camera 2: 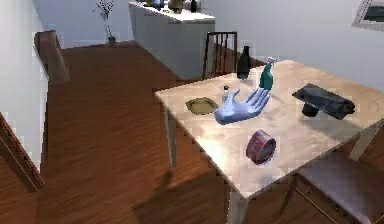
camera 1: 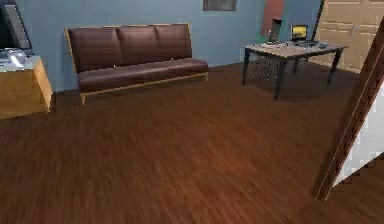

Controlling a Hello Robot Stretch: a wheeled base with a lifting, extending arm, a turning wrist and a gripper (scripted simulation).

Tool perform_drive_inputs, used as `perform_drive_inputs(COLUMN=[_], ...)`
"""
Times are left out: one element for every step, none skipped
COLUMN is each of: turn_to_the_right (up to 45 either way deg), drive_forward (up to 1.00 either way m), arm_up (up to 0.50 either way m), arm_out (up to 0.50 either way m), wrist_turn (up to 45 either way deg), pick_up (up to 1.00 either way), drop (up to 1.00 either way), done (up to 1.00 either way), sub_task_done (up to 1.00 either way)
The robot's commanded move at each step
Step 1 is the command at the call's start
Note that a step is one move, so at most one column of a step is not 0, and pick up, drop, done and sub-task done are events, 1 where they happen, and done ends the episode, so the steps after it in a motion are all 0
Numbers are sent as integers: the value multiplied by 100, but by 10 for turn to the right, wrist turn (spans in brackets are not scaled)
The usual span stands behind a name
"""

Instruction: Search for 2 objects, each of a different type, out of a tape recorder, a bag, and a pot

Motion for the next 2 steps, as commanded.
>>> perform_drive_inputs(turn_to_the_right=[210, 0], drive_forward=[0, 100], arm_up=[0, 0], arm_out=[0, 0], wrist_turn=[0, 0], pick_up=[0, 0], drop=[0, 0], done=[0, 0], sub_task_done=[0, 0])
